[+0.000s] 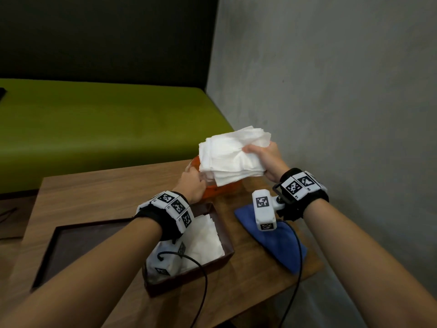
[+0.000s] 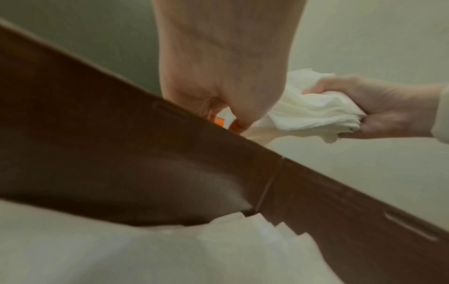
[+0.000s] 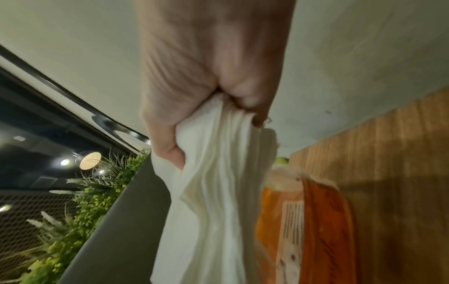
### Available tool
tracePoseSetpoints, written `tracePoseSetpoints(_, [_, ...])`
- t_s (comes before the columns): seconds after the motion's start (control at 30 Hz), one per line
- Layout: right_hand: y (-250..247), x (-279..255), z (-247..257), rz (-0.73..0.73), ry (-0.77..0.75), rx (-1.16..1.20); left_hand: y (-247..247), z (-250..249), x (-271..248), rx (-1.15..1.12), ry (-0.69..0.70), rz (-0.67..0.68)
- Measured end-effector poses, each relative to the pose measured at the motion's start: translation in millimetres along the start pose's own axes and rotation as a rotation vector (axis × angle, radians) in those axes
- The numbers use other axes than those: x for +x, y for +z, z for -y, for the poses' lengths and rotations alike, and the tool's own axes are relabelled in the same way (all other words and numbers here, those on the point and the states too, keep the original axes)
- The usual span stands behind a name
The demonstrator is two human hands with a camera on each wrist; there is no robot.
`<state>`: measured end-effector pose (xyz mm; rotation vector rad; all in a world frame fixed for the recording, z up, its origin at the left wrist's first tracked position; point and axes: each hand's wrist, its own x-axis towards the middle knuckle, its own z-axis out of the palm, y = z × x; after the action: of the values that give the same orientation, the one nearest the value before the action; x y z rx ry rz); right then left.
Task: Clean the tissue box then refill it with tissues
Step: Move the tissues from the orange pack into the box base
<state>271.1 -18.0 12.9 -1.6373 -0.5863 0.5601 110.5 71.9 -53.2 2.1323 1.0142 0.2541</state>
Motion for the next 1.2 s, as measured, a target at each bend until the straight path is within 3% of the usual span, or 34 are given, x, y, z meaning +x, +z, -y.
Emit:
tracePoseSetpoints(0.17, [-2.8,-3.2,12.1,0.031,-0.068,0.027,-6.5,6.9,3.2,0.17,-0.018,0.079])
tracePoseSetpoints(0.27, [0.8,-11.1,27.3,0.075,-0.1,0.105,-18.3,8.0,1.3,0.106,-0.032,-0.046])
tracePoseSetpoints(0.33, [5.0,-20.1,35.4,0.103,-0.096,0.181,-31.6,2.4,-6.0,-0.132,-0.053,-0.178])
tracePoseSetpoints(0.37, [7.6,-26.7,37.8,0.123,-0.086,0.218,-39.7,-3.4,-13.7,-0.363,-0.074,-0.202])
tracePoseSetpoints(0.43, [13.9,-42.7,38.7,0.175,-0.057,0.26,-57.0,-17.8,-34.0,-0.926,-0.135,-0.082])
tracePoseSetpoints(0.5, [21.7,-61.2,33.0,0.239,0.005,0.279,-74.2,-22.3,-56.6,-1.219,-0.133,0.145])
tracePoseSetpoints(0.57, [28.8,-78.5,26.2,0.265,0.075,0.269,-87.2,-17.8,-77.7,-1.175,-0.094,0.277])
tracePoseSetpoints(0.63, [35.3,-95.4,18.7,0.265,0.154,0.229,-90.4,-1.9,-95.5,-1.061,-0.088,0.308])
tracePoseSetpoints(0.77, [46.4,-120.2,-0.7,0.314,0.292,0.178,-77.9,30.5,-123.1,-1.007,-0.037,0.225])
tracePoseSetpoints(0.83, [50.5,-129.7,-7.3,0.283,0.315,0.124,-67.1,40.7,-133.3,-0.955,-0.078,0.131])
tracePoseSetpoints(0.97, [56.5,-136.0,-22.5,0.166,0.139,-0.25,-54.6,55.8,-137.1,-0.773,-0.208,0.064])
tracePoseSetpoints(1.07, [59.0,-137.9,-26.9,0.137,0.038,-0.598,-58.6,48.7,-141.7,-0.611,-0.231,0.029])
tracePoseSetpoints(1.2, [56.8,-135.7,-21.4,0.154,-0.013,-0.717,-57.7,40.0,-140.7,-0.526,-0.221,0.075])
